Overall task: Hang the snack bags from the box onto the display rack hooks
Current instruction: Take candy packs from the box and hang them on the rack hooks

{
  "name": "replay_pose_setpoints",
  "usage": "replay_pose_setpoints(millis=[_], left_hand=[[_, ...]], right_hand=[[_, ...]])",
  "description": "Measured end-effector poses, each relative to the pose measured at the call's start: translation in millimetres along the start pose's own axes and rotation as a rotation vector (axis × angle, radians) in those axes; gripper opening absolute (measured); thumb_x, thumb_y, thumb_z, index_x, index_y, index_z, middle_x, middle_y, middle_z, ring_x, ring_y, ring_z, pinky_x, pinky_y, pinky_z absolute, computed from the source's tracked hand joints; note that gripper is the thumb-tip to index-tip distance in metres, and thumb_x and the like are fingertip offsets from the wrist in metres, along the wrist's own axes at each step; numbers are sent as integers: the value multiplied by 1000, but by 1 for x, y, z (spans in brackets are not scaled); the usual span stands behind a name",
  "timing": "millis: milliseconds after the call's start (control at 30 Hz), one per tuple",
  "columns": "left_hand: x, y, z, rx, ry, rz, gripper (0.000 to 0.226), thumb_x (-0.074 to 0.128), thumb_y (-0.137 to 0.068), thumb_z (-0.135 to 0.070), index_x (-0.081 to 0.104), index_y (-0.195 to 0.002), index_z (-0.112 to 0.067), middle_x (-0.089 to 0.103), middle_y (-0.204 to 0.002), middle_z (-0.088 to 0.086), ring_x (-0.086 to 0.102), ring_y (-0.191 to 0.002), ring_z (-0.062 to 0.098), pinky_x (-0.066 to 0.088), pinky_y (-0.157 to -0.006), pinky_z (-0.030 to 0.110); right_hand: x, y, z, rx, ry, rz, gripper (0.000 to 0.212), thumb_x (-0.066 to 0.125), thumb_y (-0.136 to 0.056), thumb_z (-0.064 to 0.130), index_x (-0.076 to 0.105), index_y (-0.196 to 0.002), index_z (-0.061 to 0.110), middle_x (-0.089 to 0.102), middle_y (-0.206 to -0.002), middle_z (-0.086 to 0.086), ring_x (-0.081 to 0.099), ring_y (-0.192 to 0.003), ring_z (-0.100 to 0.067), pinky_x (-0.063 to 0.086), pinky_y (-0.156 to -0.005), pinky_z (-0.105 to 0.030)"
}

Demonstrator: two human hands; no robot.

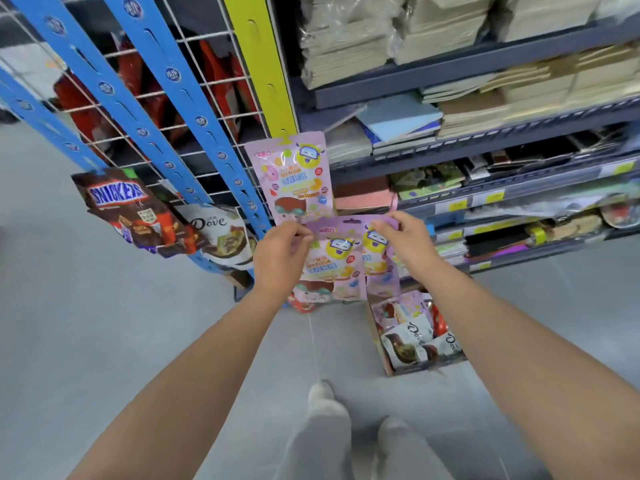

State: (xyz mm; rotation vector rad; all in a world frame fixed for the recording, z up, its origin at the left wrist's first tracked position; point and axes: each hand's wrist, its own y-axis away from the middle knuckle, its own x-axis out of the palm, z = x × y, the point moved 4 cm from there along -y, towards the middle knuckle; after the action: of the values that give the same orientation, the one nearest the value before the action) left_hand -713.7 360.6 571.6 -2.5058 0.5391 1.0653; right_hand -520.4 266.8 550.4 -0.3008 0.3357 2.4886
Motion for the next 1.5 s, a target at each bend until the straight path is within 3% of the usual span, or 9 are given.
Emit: replay_pose_setpoints(millis=[233, 500, 633, 767, 867, 1067, 1267, 1433, 1500], left_hand=[[-64, -61, 5, 0, 61, -55, 9, 61, -90, -24, 64, -83, -19, 65, -82, -9, 63, -83, 12, 46, -65, 27], [-95, -128, -10, 41, 61, -156, 12, 57, -91, -28, 66, -85, -24, 65, -76, -10, 62, -78, 9, 48, -65, 29], [-95, -153, -22, 58, 4, -194, 17, 55, -92, -30, 69, -97, -23, 71, -92, -5, 63, -87, 11, 44, -64, 25], [-87, -169, -39, 61, -34, -217, 30, 55, -93, -32, 64, -119, -21, 68, -114, -3, 60, -108, 14, 42, -77, 24], [-81, -179, -45, 53, -82, -246, 27, 53, -93, -35, 67, -113, -24, 70, -108, -4, 62, -104, 16, 44, -70, 27], [-78, -186, -50, -66, -67, -281, 16, 54, -90, -34, 65, -90, -22, 68, -82, -3, 61, -80, 18, 34, -56, 26], [-81, -187, -51, -166, 35, -287, 16, 58, -87, -35, 66, -78, -24, 63, -71, -10, 61, -70, 14, 32, -51, 23], [-77, -190, -49, -242, 145, -278, 23, 63, -84, -30, 64, -65, -18, 63, -65, -5, 62, -64, 20, 40, -53, 25], [-78, -194, -47, -321, 233, -224, 36, 66, -82, -24, 51, -51, -15, 52, -54, 0, 53, -56, 23, 41, -56, 29]], right_hand=[[22, -39, 76, -86, -135, -242, 30, 57, -90, 13, 48, -63, 20, 45, -63, 6, 41, -61, -8, 35, -63, -27], [12, -60, 113, -150, -135, -524, 23, 51, -93, 18, 51, -73, 7, 44, -63, 7, 39, -59, -7, 32, -58, -23], [-5, -58, 122, -190, -120, -618, 34, 50, -94, 20, 42, -61, 21, 41, -59, 13, 37, -55, -2, 30, -52, -17], [-25, -61, 129, -180, -64, -700, 19, 49, -95, 25, 52, -79, 14, 55, -81, 2, 47, -75, -14, 33, -68, -24], [-46, -67, 130, -199, -124, -800, 20, 50, -93, 25, 53, -80, 10, 52, -81, -1, 44, -76, -15, 33, -68, -25], [-50, -84, 131, -273, -173, -605, 31, 54, -89, 23, 52, -74, -4, 46, -67, -4, 41, -69, -16, 35, -67, -29], [-27, -89, 151, -291, -200, -429, 35, 56, -91, 15, 45, -59, 21, 44, -58, 6, 39, -57, -7, 35, -60, -21], [-12, -96, 158, -298, -167, -337, 34, 56, -91, 18, 45, -59, 20, 42, -57, 6, 37, -56, -7, 34, -58, -24], [-8, -99, 158, -302, -153, -310, 35, 57, -91, 19, 44, -59, 19, 41, -56, 6, 36, -56, -9, 33, -61, -27]])
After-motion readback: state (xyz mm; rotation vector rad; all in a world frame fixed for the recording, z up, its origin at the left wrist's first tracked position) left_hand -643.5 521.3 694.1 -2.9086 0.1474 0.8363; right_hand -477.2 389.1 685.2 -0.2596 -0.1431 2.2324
